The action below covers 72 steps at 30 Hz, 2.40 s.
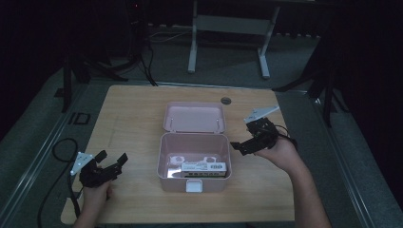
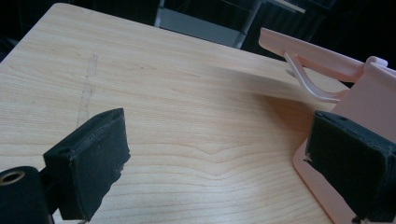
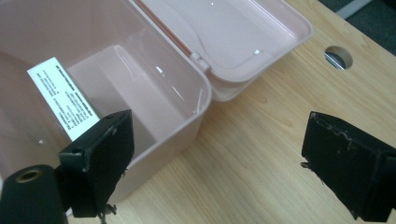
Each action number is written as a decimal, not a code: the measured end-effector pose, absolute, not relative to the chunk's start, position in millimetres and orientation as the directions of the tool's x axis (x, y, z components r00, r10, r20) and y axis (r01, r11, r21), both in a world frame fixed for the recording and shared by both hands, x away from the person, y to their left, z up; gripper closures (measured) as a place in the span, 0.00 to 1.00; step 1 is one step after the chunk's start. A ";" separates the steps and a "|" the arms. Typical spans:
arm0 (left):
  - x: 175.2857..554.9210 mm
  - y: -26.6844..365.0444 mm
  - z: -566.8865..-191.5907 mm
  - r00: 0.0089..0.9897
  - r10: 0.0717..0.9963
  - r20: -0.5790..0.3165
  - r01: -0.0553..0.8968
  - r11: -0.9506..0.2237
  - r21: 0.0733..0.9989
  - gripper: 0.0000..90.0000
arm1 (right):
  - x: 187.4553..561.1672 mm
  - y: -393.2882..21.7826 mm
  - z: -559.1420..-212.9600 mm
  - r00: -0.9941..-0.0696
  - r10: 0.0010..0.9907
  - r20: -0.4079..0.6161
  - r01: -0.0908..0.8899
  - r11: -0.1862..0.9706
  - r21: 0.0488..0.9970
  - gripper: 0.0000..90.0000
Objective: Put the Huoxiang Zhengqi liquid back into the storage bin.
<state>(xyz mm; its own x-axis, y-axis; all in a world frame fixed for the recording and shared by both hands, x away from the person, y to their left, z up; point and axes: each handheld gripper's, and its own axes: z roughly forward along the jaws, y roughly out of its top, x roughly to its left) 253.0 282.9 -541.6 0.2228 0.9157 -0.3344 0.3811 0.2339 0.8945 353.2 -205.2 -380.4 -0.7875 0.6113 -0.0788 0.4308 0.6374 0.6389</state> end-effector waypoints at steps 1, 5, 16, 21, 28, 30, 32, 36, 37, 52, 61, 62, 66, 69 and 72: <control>252.9 282.8 -541.5 0.223 0.916 -0.333 0.381 0.232 0.895 0.07 | 352.4 -206.6 -380.4 -0.783 0.617 -0.075 0.437 0.633 0.639 0.10; 252.9 282.5 -541.5 0.223 0.917 -0.332 0.383 0.231 0.895 0.07 | 350.0 -219.9 -381.4 -0.758 0.649 -0.066 0.456 0.600 0.657 0.10; 253.5 281.7 -541.9 0.224 0.919 -0.326 0.388 0.223 0.894 0.07 | 345.3 -248.6 -389.4 -0.687 0.725 -0.049 0.502 0.523 0.689 0.10; 253.7 281.3 -542.0 0.221 0.919 -0.327 0.388 0.224 0.894 0.07 | 341.7 -261.6 -394.5 -0.659 0.751 -0.036 0.521 0.490 0.699 0.10; 253.5 280.1 -541.9 0.227 0.919 -0.323 0.391 0.218 0.894 0.07 | 333.0 -283.1 -407.9 -0.608 0.794 -0.012 0.559 0.439 0.703 0.10; 253.7 280.2 -542.0 0.226 0.919 -0.323 0.392 0.218 0.894 0.07 | 330.1 -289.5 -412.5 -0.588 0.809 -0.005 0.572 0.420 0.704 0.10; 253.9 280.2 -542.1 0.223 0.920 -0.322 0.393 0.217 0.893 0.07 | 326.9 -295.6 -417.0 -0.571 0.821 0.006 0.581 0.400 0.709 0.10; 254.1 279.5 -541.8 0.222 0.922 -0.317 0.396 0.212 0.894 0.07 | 322.1 -308.3 -427.4 -0.529 0.849 0.006 0.598 0.368 0.712 0.10; 254.0 279.3 -541.6 0.222 0.923 -0.314 0.394 0.209 0.895 0.07 | 321.3 -310.7 -429.7 -0.519 0.855 0.003 0.599 0.361 0.714 0.10; 254.6 278.8 -541.9 0.224 0.927 -0.302 0.405 0.193 0.894 0.07 | 305.1 -346.7 -475.1 -0.246 0.969 -0.001 0.613 0.156 0.774 0.10; 255.2 277.5 -542.0 0.218 0.933 -0.285 0.410 0.178 0.895 0.07 | 291.2 -363.8 -498.3 -0.093 0.995 0.031 0.575 0.028 0.817 0.10; 255.4 277.4 -542.3 0.215 0.935 -0.283 0.413 0.175 0.894 0.07 | 288.8 -365.9 -504.1 -0.083 0.995 0.058 0.580 0.001 0.815 0.10; 256.0 277.0 -542.9 0.210 0.937 -0.279 0.420 0.171 0.891 0.07 | 284.8 -366.3 -516.5 -0.072 0.995 0.070 0.594 -0.013 0.805 0.10; 256.3 276.8 -543.4 0.207 0.939 -0.273 0.424 0.165 0.890 0.07 | 281.8 -364.9 -525.0 -0.064 0.994 0.093 0.602 -0.036 0.798 0.10; 256.3 276.9 -543.6 0.205 0.940 -0.272 0.425 0.165 0.890 0.07 | 279.7 -362.9 -531.2 -0.064 0.992 0.107 0.609 -0.046 0.792 0.10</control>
<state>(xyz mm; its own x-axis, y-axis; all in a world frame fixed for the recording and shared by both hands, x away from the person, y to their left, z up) 256.3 276.9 -543.6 0.2054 0.9400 -0.2725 0.4255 0.1650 0.8898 279.7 -362.9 -531.2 -0.0636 0.9922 0.1069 0.6087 -0.0463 0.7921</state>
